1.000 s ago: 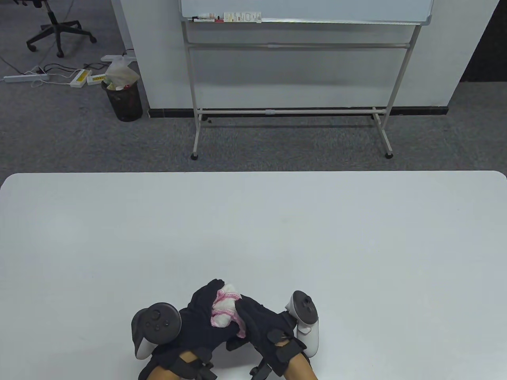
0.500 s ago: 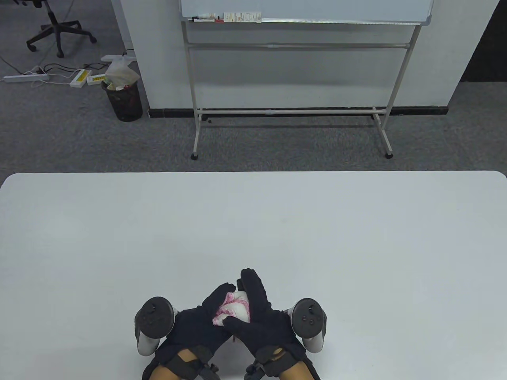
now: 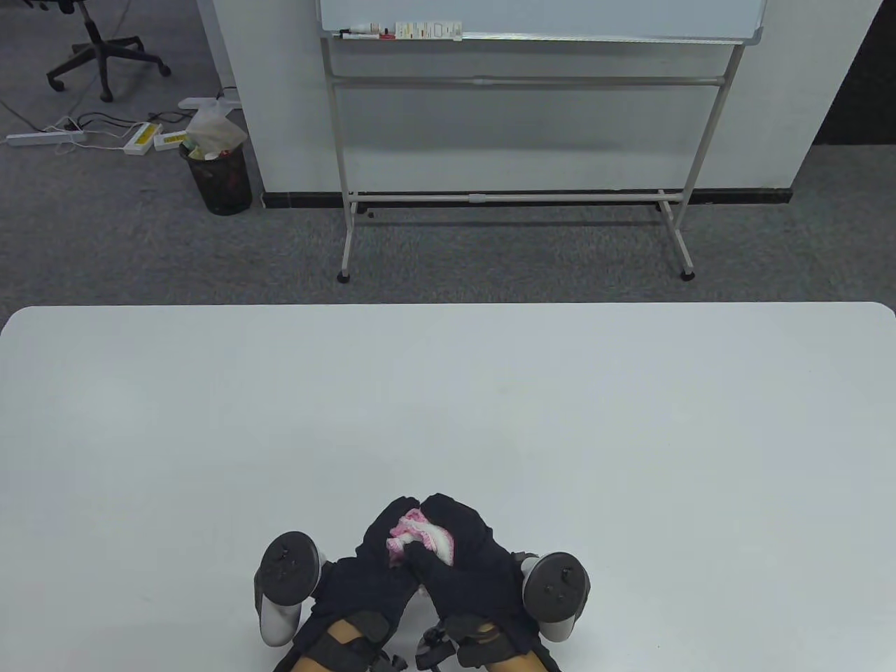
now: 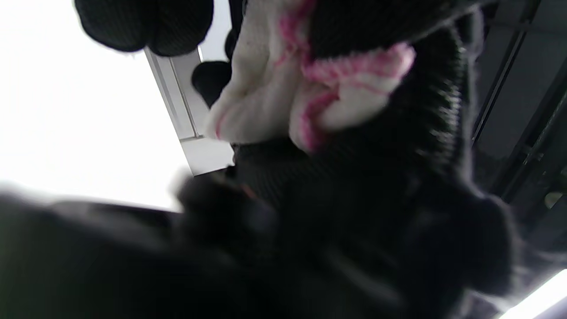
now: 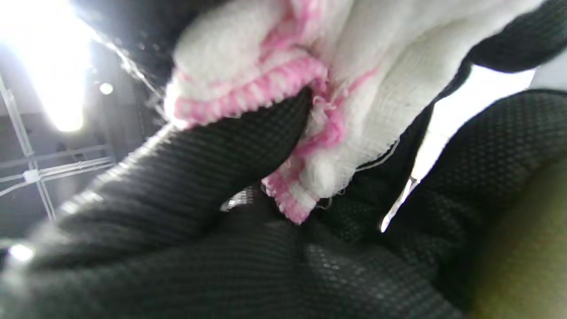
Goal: Squeeze dry dish cloth into compact mass
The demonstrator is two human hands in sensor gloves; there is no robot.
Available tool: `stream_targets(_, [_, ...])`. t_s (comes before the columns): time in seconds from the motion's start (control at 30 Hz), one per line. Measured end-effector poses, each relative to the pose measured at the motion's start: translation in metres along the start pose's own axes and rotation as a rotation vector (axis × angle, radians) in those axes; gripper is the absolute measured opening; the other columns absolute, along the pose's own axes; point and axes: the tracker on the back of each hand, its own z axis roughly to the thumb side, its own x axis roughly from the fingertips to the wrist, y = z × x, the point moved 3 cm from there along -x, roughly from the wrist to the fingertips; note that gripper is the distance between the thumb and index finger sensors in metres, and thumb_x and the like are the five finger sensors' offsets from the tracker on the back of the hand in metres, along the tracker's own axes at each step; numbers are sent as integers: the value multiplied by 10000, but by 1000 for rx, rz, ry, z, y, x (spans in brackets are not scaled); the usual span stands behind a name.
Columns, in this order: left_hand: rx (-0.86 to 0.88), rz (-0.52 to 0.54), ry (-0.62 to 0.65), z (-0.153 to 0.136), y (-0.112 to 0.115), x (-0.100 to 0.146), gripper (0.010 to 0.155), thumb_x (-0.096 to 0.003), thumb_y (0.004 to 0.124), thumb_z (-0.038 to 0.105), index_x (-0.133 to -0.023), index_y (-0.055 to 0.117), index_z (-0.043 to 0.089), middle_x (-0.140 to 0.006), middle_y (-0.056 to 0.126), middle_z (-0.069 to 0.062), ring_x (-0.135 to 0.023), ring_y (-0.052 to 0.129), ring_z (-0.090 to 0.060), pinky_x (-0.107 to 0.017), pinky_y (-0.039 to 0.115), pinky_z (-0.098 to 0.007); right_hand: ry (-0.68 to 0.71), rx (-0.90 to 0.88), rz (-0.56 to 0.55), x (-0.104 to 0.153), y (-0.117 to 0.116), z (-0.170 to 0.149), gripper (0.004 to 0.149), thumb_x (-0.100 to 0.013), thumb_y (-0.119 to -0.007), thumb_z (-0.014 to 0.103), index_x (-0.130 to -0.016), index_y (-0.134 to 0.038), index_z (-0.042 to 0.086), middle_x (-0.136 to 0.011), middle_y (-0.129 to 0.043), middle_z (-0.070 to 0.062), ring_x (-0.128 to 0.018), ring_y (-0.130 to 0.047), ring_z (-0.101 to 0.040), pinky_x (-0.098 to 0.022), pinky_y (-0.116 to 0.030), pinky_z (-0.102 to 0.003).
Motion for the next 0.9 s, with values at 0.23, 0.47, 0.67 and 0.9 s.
stream_targets(0.23, [311, -216, -45, -21, 11, 0, 724, -601, 595, 546, -1084, 204, 176, -1100, 331, -317, -922, 595, -606, -640, 624, -658, 116, 203, -108, 0, 16, 14, 657, -443, -886, 413, -944, -571, 130, -851, -652, -233, -734, -779, -480, -529, -653, -631])
stream_targets(0.47, [583, -189, -23, -28, 12, -1, 842, -614, 523, 680, -1038, -33, 212, -1070, 172, -326, -927, 511, -628, -676, 587, -648, 100, 270, 208, 7, -26, 6, 799, -451, -878, 520, -1035, -456, 173, -1029, -529, -175, -983, -591, -464, -677, -474, -681])
stream_targets(0.67, [422, -8, -69, -35, -25, 3, 709, -585, 617, 623, -1043, 272, 206, -928, 591, -218, -657, 835, -442, -494, 804, -432, 32, 197, 437, 5, -47, 2, 885, -483, -847, 529, -1074, -281, 192, -1126, -340, -126, -1101, -328, -418, -710, -330, -710])
stream_targets(0.9, [269, 75, -23, -22, -42, 1, 605, -552, 720, 564, -988, 463, 233, -755, 797, -130, -465, 943, -316, -350, 856, -343, 119, 204, 396, 3, -37, 14, 1004, -437, -875, 631, -1078, -215, 228, -1132, -243, -134, -1088, -361, -456, -710, -370, -708])
